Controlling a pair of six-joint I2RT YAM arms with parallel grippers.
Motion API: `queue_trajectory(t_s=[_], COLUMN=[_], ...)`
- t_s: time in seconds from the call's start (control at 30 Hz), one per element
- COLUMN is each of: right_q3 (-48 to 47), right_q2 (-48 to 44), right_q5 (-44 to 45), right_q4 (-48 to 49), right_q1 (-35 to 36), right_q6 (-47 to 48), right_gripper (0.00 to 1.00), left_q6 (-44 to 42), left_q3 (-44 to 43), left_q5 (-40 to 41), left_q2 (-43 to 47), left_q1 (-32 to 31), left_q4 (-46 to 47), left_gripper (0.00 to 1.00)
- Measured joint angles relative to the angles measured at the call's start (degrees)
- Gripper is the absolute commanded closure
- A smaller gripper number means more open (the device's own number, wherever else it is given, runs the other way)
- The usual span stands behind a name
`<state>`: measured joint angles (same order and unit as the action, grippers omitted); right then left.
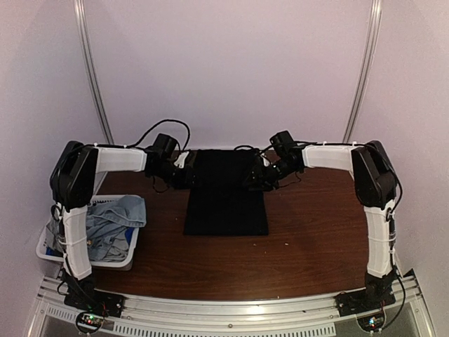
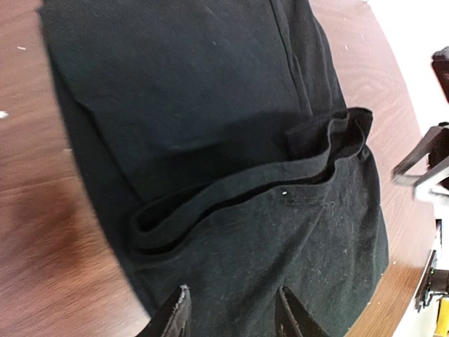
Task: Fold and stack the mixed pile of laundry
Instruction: Smooth out the 2/3-rectangle-folded T-shirt at the center of the board.
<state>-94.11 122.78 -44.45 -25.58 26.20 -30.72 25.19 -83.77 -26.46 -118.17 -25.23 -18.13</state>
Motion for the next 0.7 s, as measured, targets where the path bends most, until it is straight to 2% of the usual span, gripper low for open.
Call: queue_trajectory(t_s=[0.13,0.27,0.4,0.5,0.6,0.7], right_q3=[-1.2,-5.3,-11.0,-13.9,-13.2,-4.8], right_q2=[4.6,10.8,12.5,12.5,10.4,3.5], right_q5=[-0.2,-1.0,1.0,2.4,3.0,3.0], right_q4=[1.4,1.0,-0.8,-2.6,-4.1,-4.1], right_q1=[0.2,-1.6,-3.5,-5.0,-6.0,-6.2], right_q6=[-0.7,-0.8,-0.4,0.7,1.4,1.6], right_gripper=[0.65,0.65,0.63,0.54,0.53,0.5], left_q6=[0.5,0.9,1.6,1.2,0.0,-1.2], left_q3=[-1.4,-6.0,-11.4,-13.5,-13.0,-7.1], left_q5=[-0.3,0.8,2.3,3.5,4.7,5.1], left_q2=[-3.5,-8.7,-11.9,-11.9,-9.9,-3.9], left_q1=[-0.8,-0.5,0.4,1.9,3.0,3.5], left_q4=[0.4,-0.5,-2.0,-3.8,-5.8,-7.3], left_gripper=[0.57,0.57,0.57,0.55,0.54,0.54])
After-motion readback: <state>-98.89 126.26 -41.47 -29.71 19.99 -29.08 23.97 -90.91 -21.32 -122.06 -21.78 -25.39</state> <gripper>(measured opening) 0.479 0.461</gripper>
